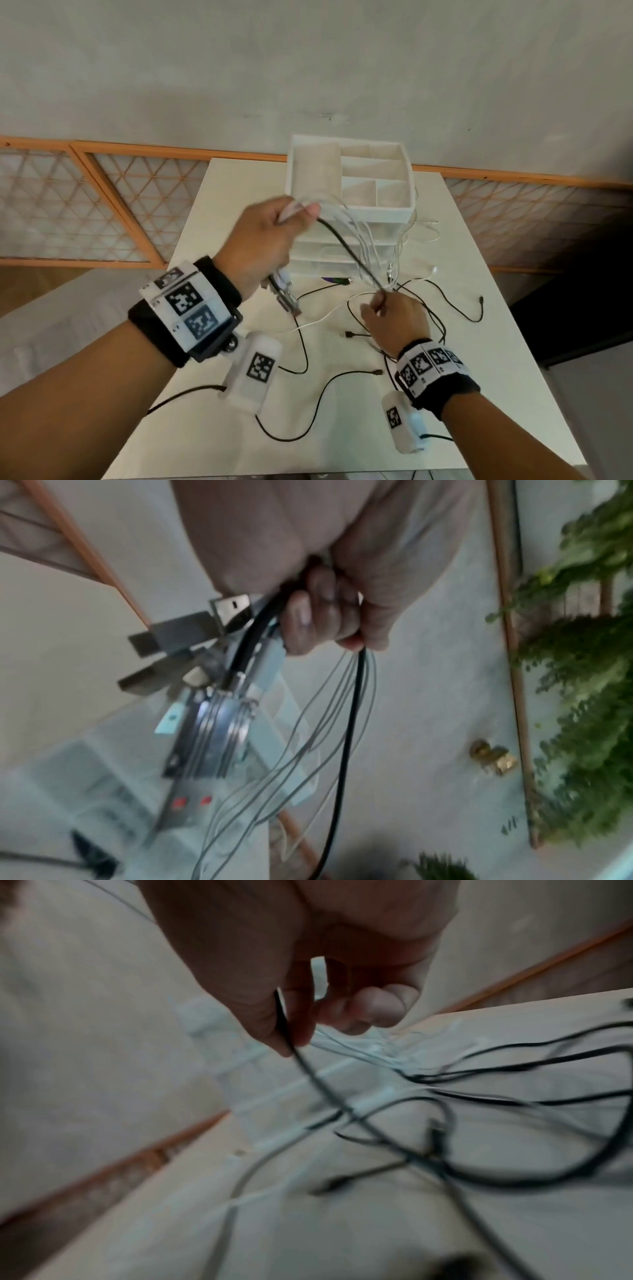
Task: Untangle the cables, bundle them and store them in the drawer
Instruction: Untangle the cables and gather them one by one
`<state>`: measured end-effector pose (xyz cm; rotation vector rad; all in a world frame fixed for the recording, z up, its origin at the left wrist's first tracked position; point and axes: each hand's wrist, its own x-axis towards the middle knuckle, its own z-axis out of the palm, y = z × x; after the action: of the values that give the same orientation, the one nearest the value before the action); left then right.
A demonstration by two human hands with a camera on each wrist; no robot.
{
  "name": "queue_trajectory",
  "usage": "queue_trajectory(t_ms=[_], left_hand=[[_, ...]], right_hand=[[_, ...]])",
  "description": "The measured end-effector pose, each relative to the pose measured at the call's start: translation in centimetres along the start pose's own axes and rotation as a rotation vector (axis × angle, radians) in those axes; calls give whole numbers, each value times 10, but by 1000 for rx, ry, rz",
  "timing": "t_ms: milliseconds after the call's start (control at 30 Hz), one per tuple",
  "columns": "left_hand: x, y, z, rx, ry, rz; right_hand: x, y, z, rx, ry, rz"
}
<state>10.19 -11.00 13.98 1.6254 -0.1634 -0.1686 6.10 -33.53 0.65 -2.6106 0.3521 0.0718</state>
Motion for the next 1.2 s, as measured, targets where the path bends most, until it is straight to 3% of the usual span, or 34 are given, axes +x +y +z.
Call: queue_trajectory(t_ms=[67, 167, 267, 367, 433, 500, 567, 700, 733, 867, 1033, 1200], left_hand=[[7, 9, -14, -68, 123, 45], [14, 1, -25, 48, 170, 75], [15, -28, -22, 325, 159, 23], [16, -52, -31, 420, 285, -83], [18, -59, -41, 377, 426, -139], [21, -60, -46, 319, 507, -147], [24, -60, -45, 302, 491, -132], [24, -71, -49, 432, 435, -152], [24, -73, -52, 460, 442, -157], [22, -74, -58, 472, 459, -165], [27, -72, -59, 503, 434, -205], [25, -61, -44, 486, 188, -256]], right_hand=[[7, 33, 1, -34, -34, 141], [18, 51, -21, 9, 63, 236], [30, 26, -72, 137, 329, 130], [44, 7, -123, 319, 587, 75], [55, 9, -140, 318, 596, 112], [62, 16, -138, 229, 459, 183], [64, 13, -131, 221, 402, 166], [72, -11, -142, 488, 708, -182], [78, -14, -146, 526, 728, -227], [98, -7, -143, 412, 542, -115], [114, -32, -162, 500, 611, -253], [154, -32, -162, 408, 466, -208]])
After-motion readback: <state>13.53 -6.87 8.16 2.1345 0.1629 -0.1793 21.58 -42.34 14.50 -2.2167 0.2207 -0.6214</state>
